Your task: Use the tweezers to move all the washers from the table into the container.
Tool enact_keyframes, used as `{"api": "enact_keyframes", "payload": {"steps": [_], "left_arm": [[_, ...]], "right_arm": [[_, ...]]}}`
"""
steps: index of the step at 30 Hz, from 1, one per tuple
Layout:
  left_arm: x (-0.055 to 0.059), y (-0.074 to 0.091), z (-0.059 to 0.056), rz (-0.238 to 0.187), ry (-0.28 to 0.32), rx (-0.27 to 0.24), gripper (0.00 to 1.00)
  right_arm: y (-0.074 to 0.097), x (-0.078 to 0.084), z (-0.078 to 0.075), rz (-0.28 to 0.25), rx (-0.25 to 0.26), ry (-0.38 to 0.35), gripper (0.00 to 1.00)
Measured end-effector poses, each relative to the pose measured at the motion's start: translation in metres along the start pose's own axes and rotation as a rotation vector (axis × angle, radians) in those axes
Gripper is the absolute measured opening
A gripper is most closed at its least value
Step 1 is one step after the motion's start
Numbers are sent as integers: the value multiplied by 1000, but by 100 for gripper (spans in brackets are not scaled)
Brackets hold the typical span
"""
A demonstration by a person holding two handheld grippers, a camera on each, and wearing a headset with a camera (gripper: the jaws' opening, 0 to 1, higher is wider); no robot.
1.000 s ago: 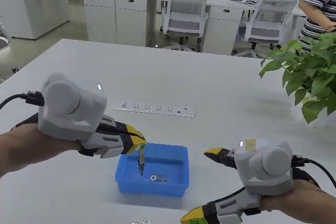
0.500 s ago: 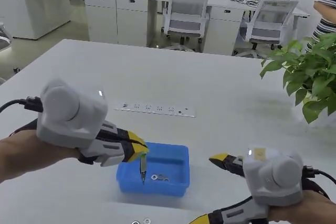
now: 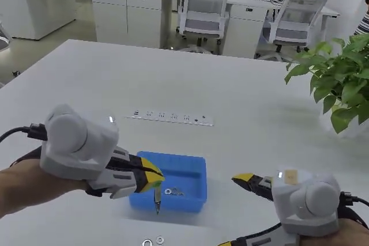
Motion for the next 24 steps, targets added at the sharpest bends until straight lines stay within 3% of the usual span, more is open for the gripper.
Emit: {"api": "enact_keyframes", "payload": {"steps": [24], "left_arm": [[25, -11, -14, 20, 21, 34, 5]], "right_arm": [[7, 9, 7, 0, 9, -16, 96]]}}
Point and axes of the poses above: the centre of the closed fingertips' face, and the gripper's own axes: y roughly backward along the fingers, z roughly to its left, x roughly out of its underside, the point moved 3 cm from there along y, roughly backward along the fingers, and after that the axes turned 12 degrees about -z, right-handed, at the moved point
